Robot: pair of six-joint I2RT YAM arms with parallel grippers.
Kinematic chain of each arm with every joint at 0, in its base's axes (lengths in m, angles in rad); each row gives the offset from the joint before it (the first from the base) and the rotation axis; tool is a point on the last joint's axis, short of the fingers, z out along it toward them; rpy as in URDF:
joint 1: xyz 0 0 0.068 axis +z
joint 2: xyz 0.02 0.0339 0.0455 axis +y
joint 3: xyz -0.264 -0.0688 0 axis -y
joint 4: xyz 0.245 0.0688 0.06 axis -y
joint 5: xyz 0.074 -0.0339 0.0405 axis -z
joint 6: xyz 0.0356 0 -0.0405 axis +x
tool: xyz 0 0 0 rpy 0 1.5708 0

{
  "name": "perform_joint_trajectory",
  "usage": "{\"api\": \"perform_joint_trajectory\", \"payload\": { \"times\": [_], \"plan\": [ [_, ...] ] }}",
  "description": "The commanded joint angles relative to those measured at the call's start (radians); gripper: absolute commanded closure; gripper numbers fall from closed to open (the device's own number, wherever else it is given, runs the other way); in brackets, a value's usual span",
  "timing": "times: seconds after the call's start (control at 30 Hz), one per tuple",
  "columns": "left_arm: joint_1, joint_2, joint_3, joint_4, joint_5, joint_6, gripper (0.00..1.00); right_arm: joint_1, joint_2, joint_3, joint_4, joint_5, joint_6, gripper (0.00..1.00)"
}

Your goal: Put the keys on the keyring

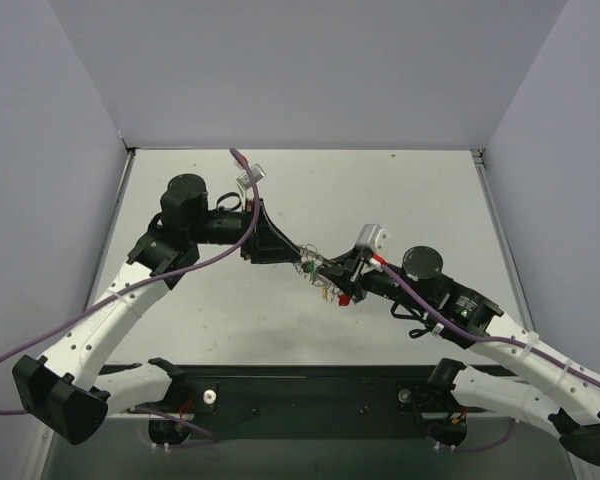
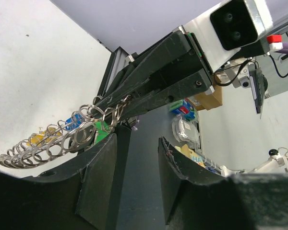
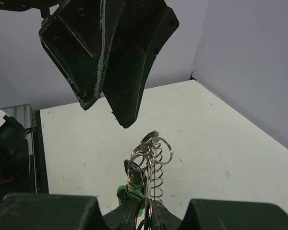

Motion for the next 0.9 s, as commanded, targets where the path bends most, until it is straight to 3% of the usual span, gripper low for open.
{"api": "perform_joint_trajectory", "payload": {
  "times": [0.0,0.87],
  "plan": [
    [0.005,0.013,0.001,0.023,0.002,0.031,0.51,-0.006,-0.025,0.008,0.117,-0.032,0.018,1.00],
    [0.005,0.065,0.016,0.023,-0.001,0.077,0.57,-0.009,-0.005,0.015,0.125,-0.033,0.024,1.00]
  ]
}}
